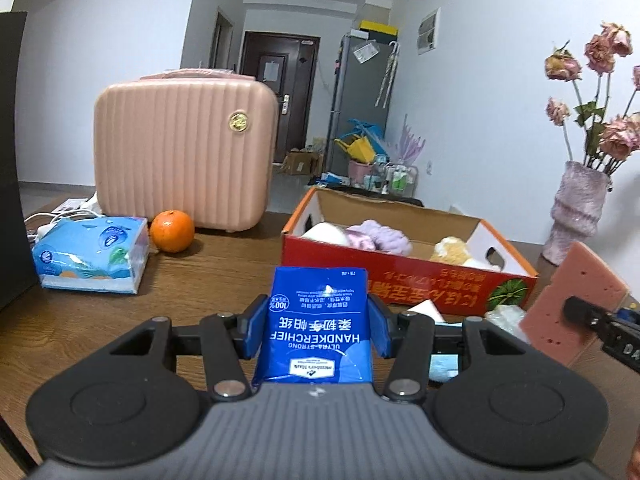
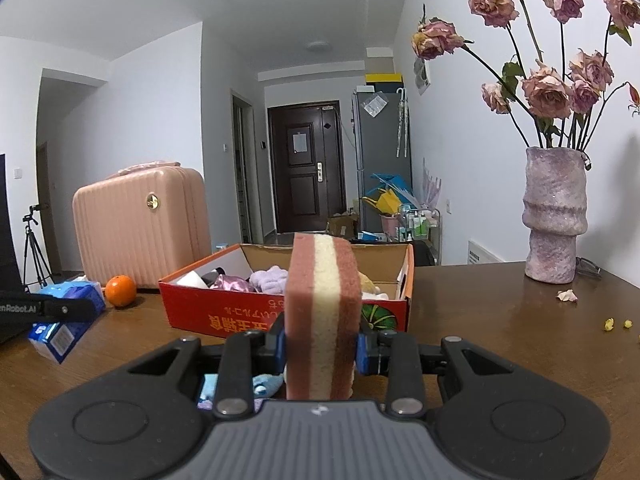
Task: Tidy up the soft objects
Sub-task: 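Carry the sponge block and tissue pack with both grippers toward the red box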
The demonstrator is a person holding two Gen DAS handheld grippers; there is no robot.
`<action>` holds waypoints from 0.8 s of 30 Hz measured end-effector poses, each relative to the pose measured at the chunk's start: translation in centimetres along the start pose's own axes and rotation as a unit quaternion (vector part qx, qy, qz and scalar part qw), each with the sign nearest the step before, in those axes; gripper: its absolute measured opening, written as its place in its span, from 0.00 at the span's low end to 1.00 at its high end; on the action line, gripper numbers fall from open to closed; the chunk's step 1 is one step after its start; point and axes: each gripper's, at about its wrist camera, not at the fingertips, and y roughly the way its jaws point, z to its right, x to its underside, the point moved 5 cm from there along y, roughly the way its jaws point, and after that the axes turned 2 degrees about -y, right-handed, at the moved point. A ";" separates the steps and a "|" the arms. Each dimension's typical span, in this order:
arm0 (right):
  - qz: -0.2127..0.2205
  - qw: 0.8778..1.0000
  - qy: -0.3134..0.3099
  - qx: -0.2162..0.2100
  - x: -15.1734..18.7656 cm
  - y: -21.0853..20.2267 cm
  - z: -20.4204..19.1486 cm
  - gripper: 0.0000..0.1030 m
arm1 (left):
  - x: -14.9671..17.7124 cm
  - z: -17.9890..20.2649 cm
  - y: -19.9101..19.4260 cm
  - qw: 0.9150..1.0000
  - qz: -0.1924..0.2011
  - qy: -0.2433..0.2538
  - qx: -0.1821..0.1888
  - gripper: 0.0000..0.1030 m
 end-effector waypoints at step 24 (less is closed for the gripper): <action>0.038 0.999 -0.025 -0.028 -3.1 2.1 -0.9 0.30 | -2.9 4.7 2.4 0.999 0.030 -0.011 0.022 0.50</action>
